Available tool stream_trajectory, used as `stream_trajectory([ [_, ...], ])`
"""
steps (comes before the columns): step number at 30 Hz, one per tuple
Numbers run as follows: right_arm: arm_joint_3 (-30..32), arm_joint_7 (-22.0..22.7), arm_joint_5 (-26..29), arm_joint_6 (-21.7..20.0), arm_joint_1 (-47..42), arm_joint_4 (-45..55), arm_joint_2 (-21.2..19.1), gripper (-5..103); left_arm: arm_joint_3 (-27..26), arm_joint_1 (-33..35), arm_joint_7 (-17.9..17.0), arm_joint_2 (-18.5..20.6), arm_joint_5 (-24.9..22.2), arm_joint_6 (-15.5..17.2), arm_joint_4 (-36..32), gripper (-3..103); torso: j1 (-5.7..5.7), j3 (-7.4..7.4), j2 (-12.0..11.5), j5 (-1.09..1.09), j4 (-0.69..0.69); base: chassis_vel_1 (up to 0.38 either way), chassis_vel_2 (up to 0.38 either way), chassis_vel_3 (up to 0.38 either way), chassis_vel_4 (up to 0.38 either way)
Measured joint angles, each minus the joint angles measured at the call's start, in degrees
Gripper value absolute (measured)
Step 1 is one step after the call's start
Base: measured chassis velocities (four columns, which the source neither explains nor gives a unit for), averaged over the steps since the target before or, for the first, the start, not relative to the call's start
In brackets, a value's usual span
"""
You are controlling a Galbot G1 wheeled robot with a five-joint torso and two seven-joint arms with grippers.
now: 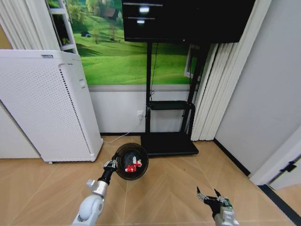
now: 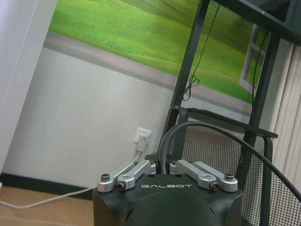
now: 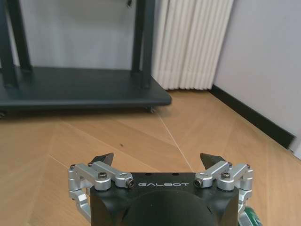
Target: Pick up the trash bin and place the garbage on the floor into it.
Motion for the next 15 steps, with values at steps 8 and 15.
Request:
stream_trajectory([
  [8, 1.9, 1.23, -1.57, -1.24, 2.13, -6.84, -0.89, 100, 0.58, 0.32, 0.8, -0.55, 0.13, -0.45, 0.13, 7, 0.0, 0.0, 0.0, 0.01, 0.0, 0.0, 0.0, 0.0, 0.0],
  [15, 4.07, -1.82, 0.35, 1.68, -0.22, -4.66, -0.62, 100, 2.08, -0.85, 0.69, -0.69, 0.41, -0.31, 0.14, 7, 0.0, 0.0, 0.0, -0.02, -0.02, 0.0, 0.0, 0.0, 0.0],
])
